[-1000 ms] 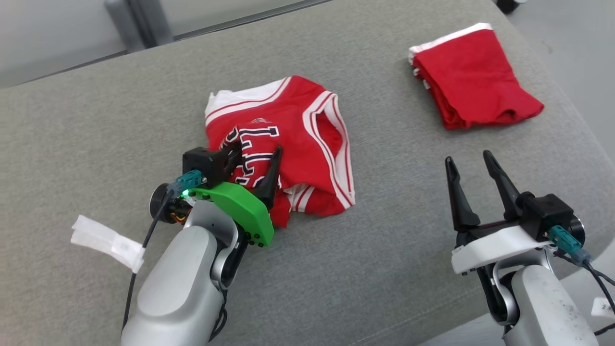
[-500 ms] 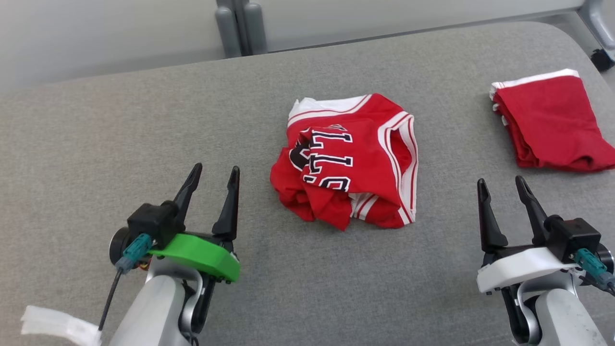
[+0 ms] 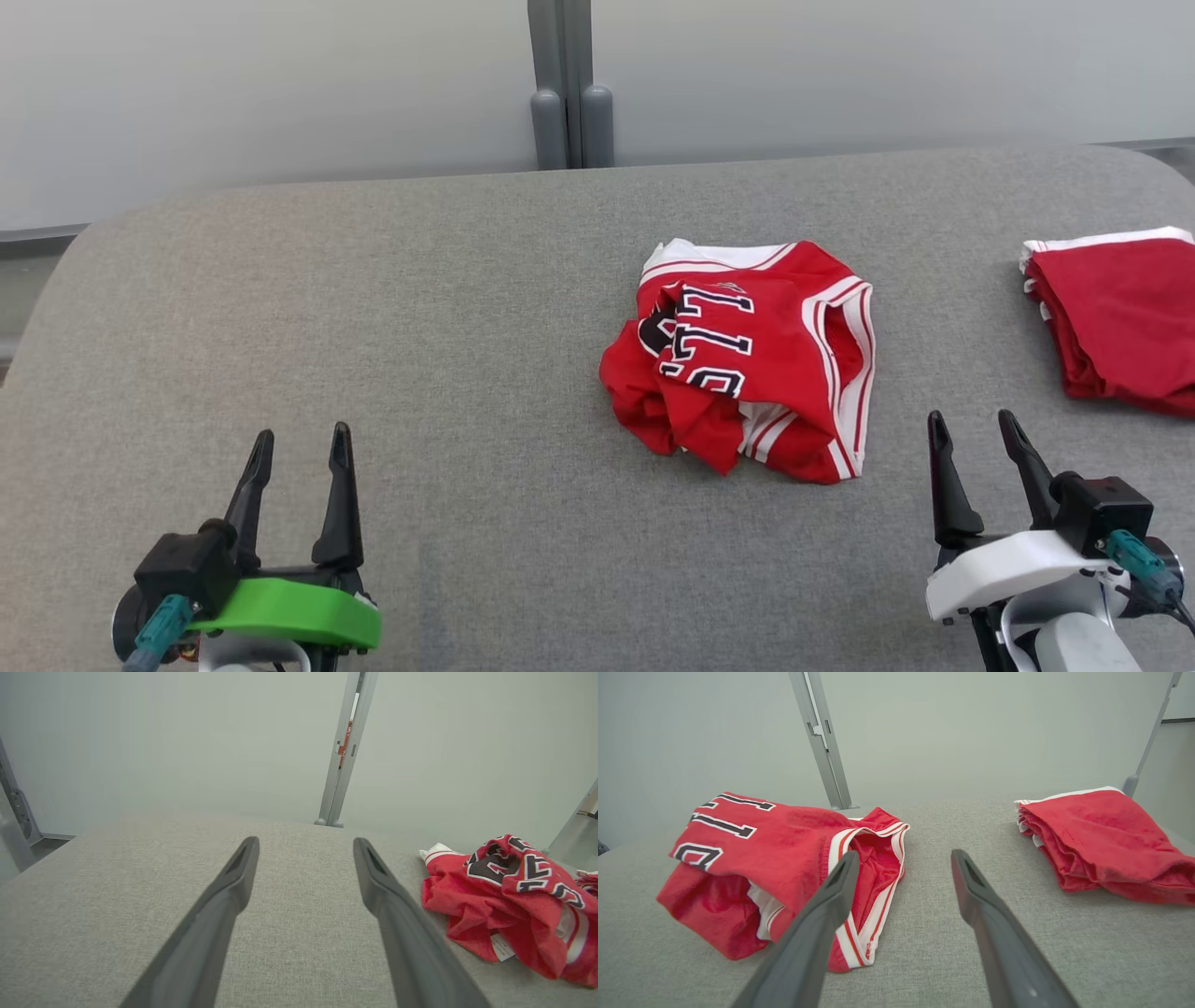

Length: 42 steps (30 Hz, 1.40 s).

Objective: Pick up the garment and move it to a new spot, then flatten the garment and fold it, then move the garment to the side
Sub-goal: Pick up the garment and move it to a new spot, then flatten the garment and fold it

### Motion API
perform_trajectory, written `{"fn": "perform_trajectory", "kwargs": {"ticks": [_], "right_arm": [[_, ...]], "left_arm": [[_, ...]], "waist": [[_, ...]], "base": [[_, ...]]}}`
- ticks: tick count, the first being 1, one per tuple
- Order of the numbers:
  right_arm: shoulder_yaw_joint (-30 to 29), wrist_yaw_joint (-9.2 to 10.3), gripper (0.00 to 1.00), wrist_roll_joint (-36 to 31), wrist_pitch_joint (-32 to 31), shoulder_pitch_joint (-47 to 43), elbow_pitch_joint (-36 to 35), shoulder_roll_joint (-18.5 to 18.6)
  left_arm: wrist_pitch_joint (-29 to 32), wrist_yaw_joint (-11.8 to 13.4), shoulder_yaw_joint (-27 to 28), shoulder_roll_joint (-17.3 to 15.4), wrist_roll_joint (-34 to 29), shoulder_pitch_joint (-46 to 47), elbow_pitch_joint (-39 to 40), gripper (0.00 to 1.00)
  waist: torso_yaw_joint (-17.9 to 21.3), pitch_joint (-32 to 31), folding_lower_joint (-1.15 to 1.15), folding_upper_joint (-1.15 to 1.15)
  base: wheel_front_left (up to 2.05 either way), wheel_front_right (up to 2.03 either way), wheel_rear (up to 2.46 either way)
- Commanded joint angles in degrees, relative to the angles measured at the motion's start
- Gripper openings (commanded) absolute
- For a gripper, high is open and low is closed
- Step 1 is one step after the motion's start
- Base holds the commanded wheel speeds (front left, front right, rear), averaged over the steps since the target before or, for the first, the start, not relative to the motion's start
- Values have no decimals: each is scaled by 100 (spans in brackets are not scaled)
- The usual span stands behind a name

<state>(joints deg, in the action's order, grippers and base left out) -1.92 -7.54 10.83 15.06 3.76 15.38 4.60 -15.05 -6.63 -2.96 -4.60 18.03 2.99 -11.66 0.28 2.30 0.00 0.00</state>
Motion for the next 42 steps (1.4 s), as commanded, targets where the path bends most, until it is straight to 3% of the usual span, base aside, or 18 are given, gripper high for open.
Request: {"fn": "perform_trajectory", "kwargs": {"ticks": [1,15,21,26,33,38,42], "right_arm": [[-30,11,100,6,14,-58,58,-7],[51,11,100,69,14,59,166,-89],[508,11,100,68,-659,486,350,-32],[673,11,100,-46,-1350,921,858,-22],[25,11,100,-643,-1668,1342,1725,-139],[59,10,100,-519,-1681,1492,2216,-165],[517,-26,99,-176,-1968,1524,2614,-231]], "left_arm": [[-14,-44,62,18,-68,-85,-19,100],[-9,-94,2,136,-84,-160,188,100],[-8,-94,-60,148,-98,-30,244,100],[-9,-94,-195,153,-60,114,244,100],[-9,-92,-376,162,-12,327,269,100],[-9,-92,-411,164,2,398,274,100],[-9,-92,-420,165,1,432,257,100]], "waist": [[-36,-36,0,0],[4,19,0,0],[-54,182,0,0],[-227,397,0,0],[-522,764,0,0],[-624,886,0,0],[-664,897,0,0]], "base": [[0,0,0],[0,0,0],[0,0,0],[0,0,0],[0,0,0],[0,0,0],[0,0,0]]}}
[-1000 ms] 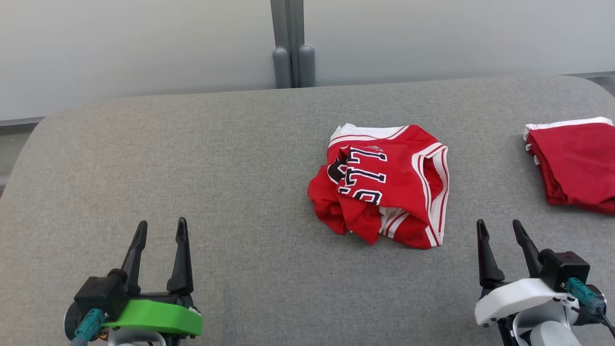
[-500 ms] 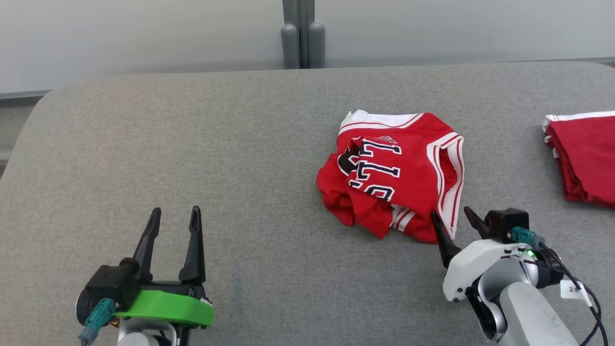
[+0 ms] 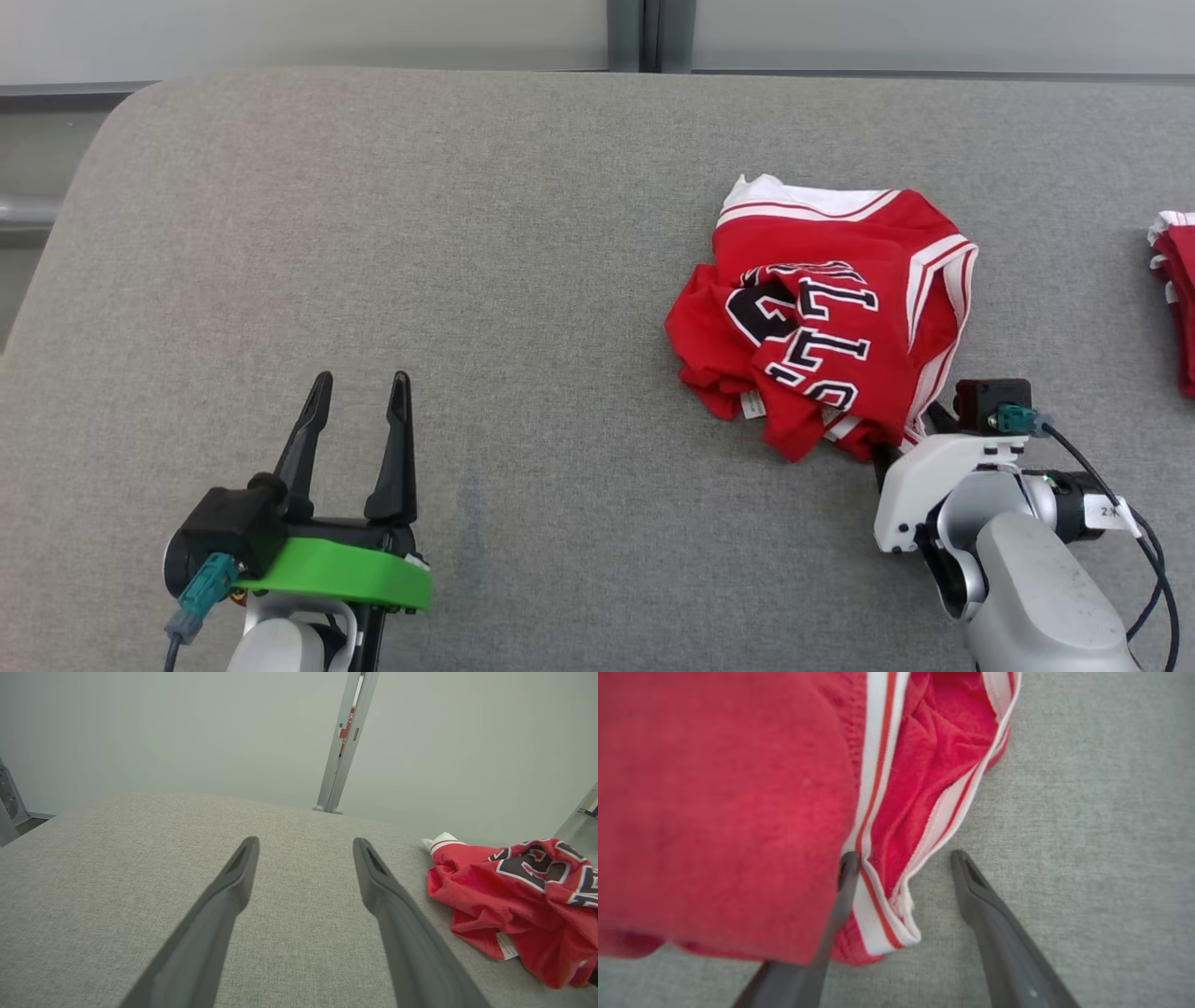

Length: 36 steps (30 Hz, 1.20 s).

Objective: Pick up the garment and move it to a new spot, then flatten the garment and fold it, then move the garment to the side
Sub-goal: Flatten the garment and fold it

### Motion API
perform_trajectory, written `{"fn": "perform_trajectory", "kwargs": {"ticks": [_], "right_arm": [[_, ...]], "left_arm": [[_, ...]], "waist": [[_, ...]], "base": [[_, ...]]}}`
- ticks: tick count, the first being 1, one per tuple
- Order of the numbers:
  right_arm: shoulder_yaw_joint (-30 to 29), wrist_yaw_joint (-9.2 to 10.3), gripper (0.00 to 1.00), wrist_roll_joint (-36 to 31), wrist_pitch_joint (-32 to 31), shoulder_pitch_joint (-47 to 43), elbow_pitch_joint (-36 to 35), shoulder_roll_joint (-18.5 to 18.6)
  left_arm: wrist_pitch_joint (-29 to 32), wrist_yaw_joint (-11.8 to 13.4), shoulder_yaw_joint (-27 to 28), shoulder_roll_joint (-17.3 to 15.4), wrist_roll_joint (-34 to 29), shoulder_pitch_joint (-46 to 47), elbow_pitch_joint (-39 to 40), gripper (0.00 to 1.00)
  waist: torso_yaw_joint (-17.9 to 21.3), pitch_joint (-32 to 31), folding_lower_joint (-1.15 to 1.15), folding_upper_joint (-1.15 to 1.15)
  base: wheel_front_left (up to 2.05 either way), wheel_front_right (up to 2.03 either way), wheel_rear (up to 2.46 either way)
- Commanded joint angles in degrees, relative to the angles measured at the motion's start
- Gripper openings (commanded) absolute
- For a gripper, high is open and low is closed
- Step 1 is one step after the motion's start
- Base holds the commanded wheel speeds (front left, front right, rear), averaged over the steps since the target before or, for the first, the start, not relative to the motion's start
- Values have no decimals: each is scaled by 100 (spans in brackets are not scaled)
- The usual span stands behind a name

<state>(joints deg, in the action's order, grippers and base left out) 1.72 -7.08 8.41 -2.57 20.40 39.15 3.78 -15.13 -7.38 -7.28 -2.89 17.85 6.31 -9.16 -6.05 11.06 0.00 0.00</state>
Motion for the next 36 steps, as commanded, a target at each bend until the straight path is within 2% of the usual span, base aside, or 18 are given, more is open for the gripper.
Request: {"fn": "perform_trajectory", "kwargs": {"ticks": [1,2,4,7,11,16,19,25,27,31,33,36], "right_arm": [[335,-76,36,186,-280,-150,308,-182],[511,-78,0,257,-322,-148,331,-207],[666,-82,0,326,-230,-90,244,-209],[667,-69,0,174,41,86,-95,-26],[821,-46,0,67,227,442,-893,57],[1470,-40,0,368,-67,1066,-1944,155],[1919,-40,0,677,-326,1603,-2281,186],[2253,-40,0,2077,-463,2815,-2172,-29],[2432,-42,0,2138,-329,3222,-2042,-62],[2435,-40,0,2323,345,3994,-1777,-65],[2353,-40,0,2480,930,4331,-1779,-78],[2382,-40,0,2431,1388,4520,-1693,-85]], "left_arm": [[0,-17,18,-6,23,96,3,100],[0,-17,21,-5,39,90,7,100],[0,-17,36,-5,53,76,12,100],[0,-17,50,-5,79,40,17,100],[0,-17,66,-4,80,-1,41,100],[0,-18,89,-5,40,33,68,100],[0,-18,79,-5,39,82,77,100],[0,-18,-102,-5,107,188,63,100],[0,-18,-177,-5,140,220,53,100],[0,-18,-274,-8,173,279,39,100],[0,-18,-293,-9,154,320,25,100],[0,-18,-271,-9,131,303,38,100]], "waist": [[-32,13,0,0],[-30,3,0,0],[-17,-22,0,0],[24,-77,0,0],[111,-135,0,0],[217,-148,0,0],[231,-137,0,0],[52,-83,0,0],[-52,-71,0,0],[-248,-35,0,0],[-342,-25,0,0],[-393,-22,0,0]], "base": [[0,0,0],[0,0,0],[0,0,0],[0,0,0],[0,0,0],[0,0,0],[0,0,0],[0,0,0],[0,0,0],[0,0,0],[0,0,0],[0,0,0]]}}
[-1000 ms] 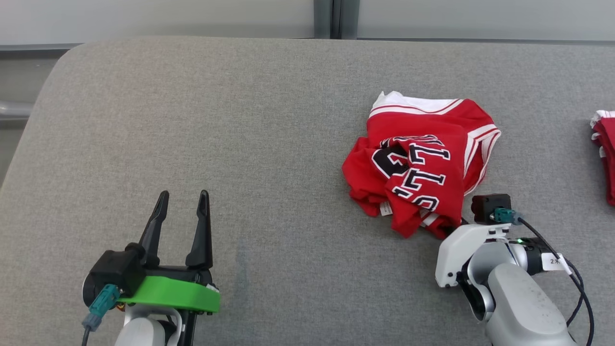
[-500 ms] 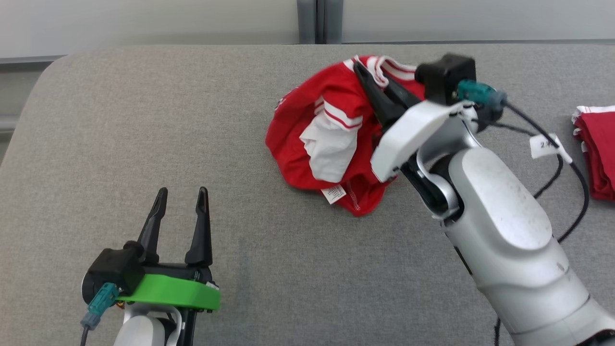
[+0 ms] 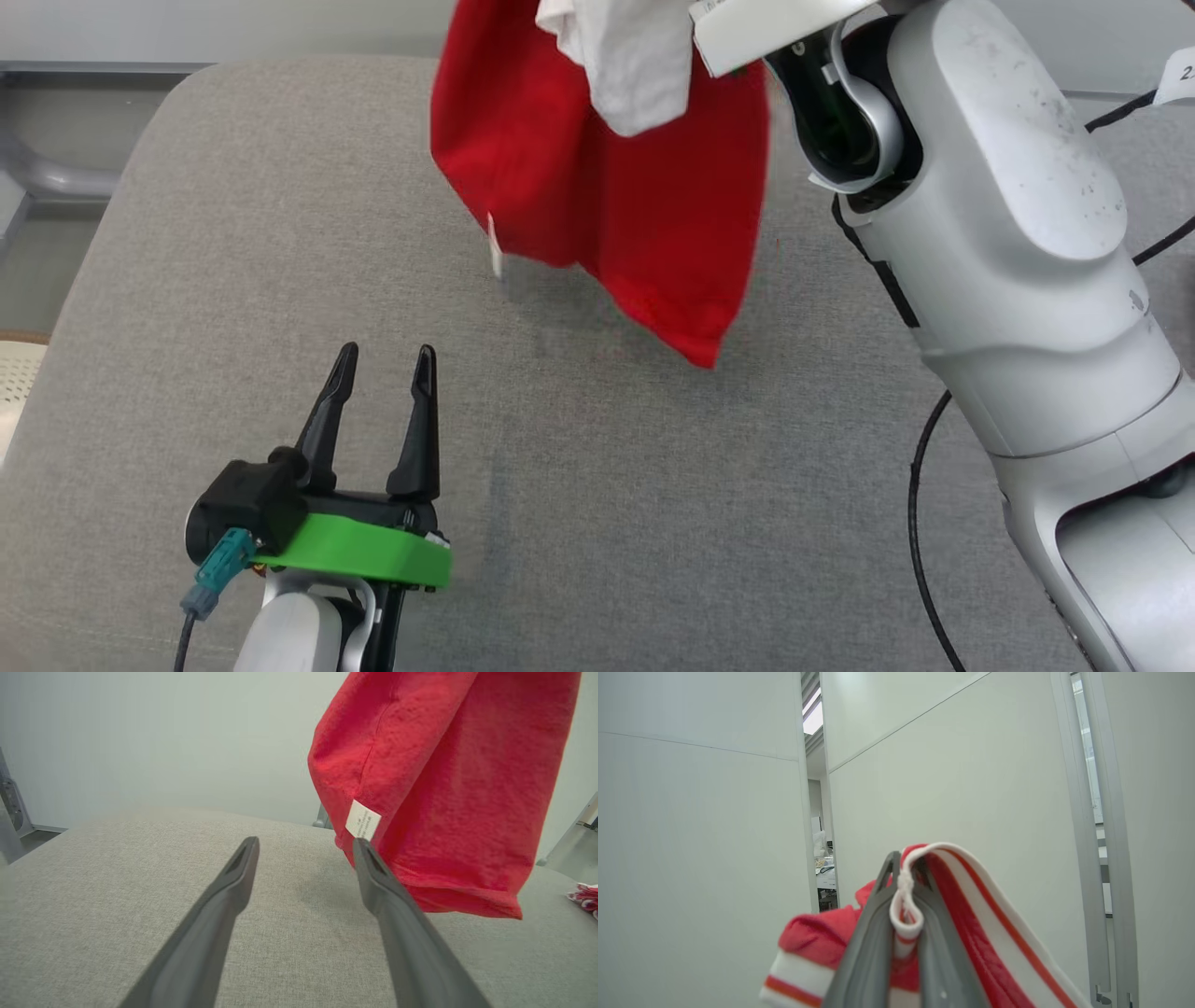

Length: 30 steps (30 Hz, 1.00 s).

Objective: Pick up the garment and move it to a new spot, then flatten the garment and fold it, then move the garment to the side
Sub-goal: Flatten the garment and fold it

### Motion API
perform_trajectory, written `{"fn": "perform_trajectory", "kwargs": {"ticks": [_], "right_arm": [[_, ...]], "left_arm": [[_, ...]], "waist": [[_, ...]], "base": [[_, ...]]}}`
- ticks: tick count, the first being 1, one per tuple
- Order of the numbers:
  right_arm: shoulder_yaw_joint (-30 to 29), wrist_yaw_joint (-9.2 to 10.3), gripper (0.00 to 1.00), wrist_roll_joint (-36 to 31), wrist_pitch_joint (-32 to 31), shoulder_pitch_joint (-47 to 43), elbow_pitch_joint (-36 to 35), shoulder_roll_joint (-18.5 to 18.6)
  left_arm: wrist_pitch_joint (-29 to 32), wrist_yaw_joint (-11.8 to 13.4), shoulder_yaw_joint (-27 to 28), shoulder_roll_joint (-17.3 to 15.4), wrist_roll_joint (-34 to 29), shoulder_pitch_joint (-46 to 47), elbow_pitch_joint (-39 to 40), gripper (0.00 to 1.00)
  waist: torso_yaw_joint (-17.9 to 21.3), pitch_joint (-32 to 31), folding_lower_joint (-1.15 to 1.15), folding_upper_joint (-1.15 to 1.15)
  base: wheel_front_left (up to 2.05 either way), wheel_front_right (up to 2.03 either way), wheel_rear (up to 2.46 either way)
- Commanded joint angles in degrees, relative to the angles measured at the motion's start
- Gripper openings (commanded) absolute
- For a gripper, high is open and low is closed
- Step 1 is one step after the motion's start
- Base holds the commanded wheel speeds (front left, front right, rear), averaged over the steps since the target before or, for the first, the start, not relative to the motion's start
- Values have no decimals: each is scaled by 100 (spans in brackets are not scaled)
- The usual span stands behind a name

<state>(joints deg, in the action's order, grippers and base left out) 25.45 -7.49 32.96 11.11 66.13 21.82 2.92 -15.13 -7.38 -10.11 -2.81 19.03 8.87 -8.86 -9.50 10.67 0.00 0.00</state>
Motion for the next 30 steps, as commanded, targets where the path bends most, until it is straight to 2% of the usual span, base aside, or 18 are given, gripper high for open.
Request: {"fn": "perform_trajectory", "kwargs": {"ticks": [1,4,11,16,24,30], "right_arm": [[-36,1,0,-30,83,-60,131,67],[-201,5,0,-47,140,-290,466,285],[-827,3,0,-597,-17,-1305,1751,808],[-1288,1,0,-634,98,-1949,2060,965],[-1751,1,0,-24,-217,-2876,1540,1021],[-2104,1,0,287,-724,-3597,510,1169]], "left_arm": [[0,-18,34,-17,2,25,29,100],[0,-18,109,-14,-29,-60,44,100],[0,-18,117,-16,-64,-43,42,100],[0,-18,105,-17,-107,24,38,100],[0,-18,143,-17,-148,-23,22,100],[0,-18,125,-17,-150,-18,-6,100]], "waist": [[-44,24,0,0],[35,52,0,0],[370,136,0,0],[555,156,0,0],[743,113,0,0],[778,47,0,0]], "base": [[0,0,0],[0,0,0],[0,0,0],[0,0,0],[0,0,0],[0,0,0]]}}
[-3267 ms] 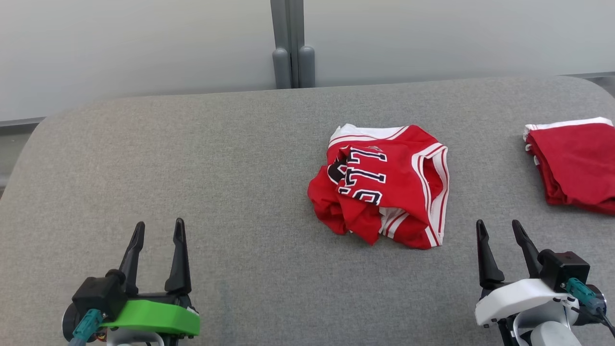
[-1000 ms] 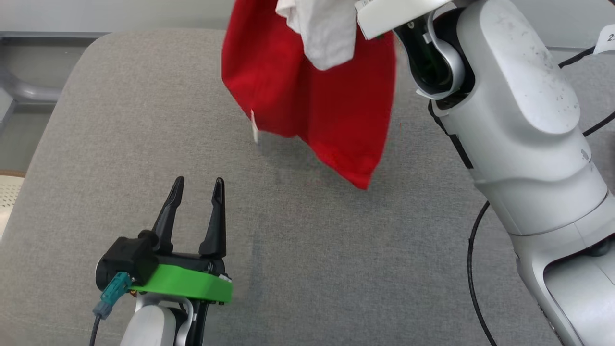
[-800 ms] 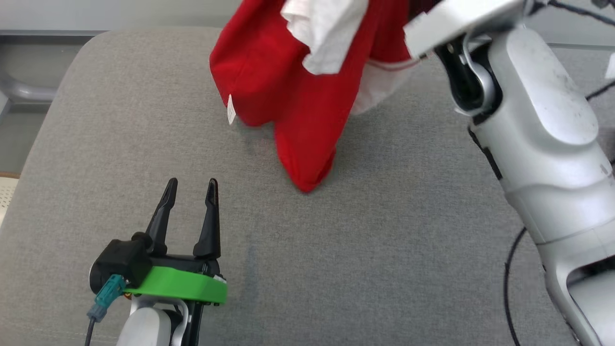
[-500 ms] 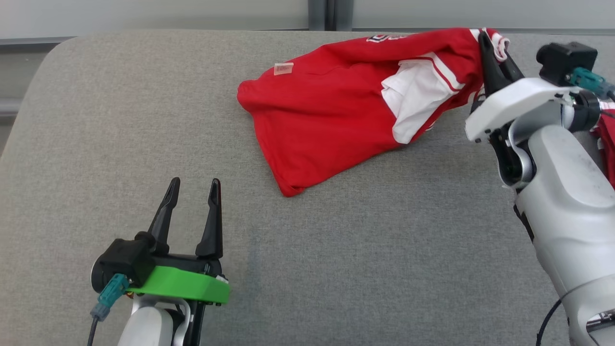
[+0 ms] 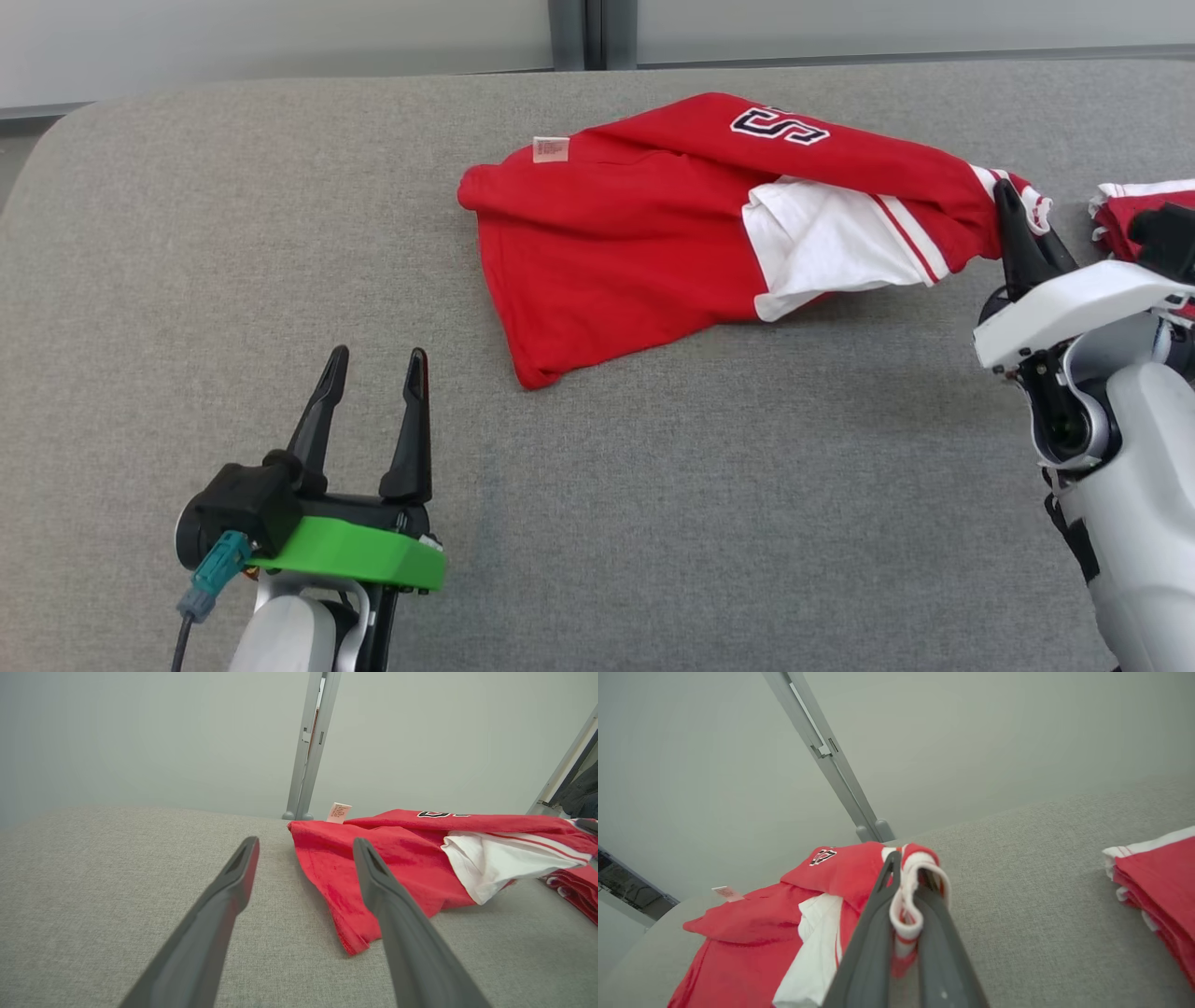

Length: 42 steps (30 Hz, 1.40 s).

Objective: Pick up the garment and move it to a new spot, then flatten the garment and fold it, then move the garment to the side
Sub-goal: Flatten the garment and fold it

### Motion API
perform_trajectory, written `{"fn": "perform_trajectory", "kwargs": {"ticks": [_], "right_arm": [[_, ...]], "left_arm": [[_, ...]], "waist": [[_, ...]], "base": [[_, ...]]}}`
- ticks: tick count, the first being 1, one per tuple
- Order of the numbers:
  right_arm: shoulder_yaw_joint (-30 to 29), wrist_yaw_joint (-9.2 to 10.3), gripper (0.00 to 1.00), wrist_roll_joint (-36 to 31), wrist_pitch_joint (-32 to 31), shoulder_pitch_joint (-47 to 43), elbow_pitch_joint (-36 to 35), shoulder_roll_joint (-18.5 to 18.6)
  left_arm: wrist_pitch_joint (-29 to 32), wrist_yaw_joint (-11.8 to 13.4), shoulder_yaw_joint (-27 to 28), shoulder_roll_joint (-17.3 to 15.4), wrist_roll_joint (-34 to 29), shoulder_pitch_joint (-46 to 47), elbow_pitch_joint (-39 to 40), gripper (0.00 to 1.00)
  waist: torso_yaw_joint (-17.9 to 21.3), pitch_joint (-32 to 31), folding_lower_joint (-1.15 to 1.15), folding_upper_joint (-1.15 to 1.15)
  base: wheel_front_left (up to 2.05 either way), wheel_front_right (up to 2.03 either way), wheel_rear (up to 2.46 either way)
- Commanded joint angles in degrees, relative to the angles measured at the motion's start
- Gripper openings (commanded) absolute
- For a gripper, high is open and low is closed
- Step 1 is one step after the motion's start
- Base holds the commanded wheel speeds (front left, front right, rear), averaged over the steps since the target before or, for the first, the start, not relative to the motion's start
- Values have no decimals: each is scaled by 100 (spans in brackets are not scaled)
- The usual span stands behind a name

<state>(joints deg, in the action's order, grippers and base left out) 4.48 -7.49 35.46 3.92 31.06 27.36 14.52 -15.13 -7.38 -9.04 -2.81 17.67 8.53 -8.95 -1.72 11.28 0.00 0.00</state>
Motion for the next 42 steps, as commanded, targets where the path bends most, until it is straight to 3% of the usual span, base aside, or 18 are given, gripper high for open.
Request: {"fn": "perform_trajectory", "kwargs": {"ticks": [1,6,10,14,15,16,17,20,21,22,31,42], "right_arm": [[-9,1,0,76,-153,-262,-350,32],[-199,2,0,239,-910,-1167,-1862,240],[-717,0,0,-559,-1485,-1572,-2279,469],[-1034,1,0,-1390,-1728,-1365,-2033,480],[-1008,1,8,-1526,-1749,-1278,-1924,478],[-951,1,9,-1659,-1710,-1145,-1783,457],[-921,1,0,-1739,-1648,-1022,-1659,437],[-746,2,0,-2015,-1490,-633,-1137,421],[-714,2,19,-2099,-1450,-524,-1004,422],[-674,2,100,-2165,-1420,-405,-812,395],[-653,3,100,-2523,-1190,-320,-71,363],[-603,3,100,-2295,-1453,-1579,-727,149]], "left_arm": [[0,-18,13,-17,-11,10,-3,100],[0,-18,42,-17,-11,-66,27,100],[0,-18,58,-16,-6,-38,50,100],[0,-18,20,-17,10,84,53,100],[0,-18,9,-17,15,105,50,100],[0,-18,-10,-18,24,121,48,100],[0,-18,-30,-17,30,136,52,100],[-1,-18,-105,-18,59,206,29,100],[0,-18,-126,-18,67,220,19,100],[0,-18,-149,-18,68,227,10,100],[0,-18,-139,-17,93,90,-29,100],[0,-18,49,-17,92,-168,1,100]], "waist": [[-1,-32,0,0],[38,-70,0,0],[66,-25,0,0],[73,72,0,0],[69,93,0,0],[59,119,0,0],[44,142,0,0],[-45,199,0,0],[-75,206,0,0],[-115,209,0,0],[-344,23,0,0],[-43,-296,0,0]], "base": [[0,0,0],[0,0,0],[0,0,0],[0,0,0],[0,0,0],[0,0,0],[0,0,0],[0,0,0],[0,0,0],[0,0,0],[0,0,0],[0,0,0]]}}
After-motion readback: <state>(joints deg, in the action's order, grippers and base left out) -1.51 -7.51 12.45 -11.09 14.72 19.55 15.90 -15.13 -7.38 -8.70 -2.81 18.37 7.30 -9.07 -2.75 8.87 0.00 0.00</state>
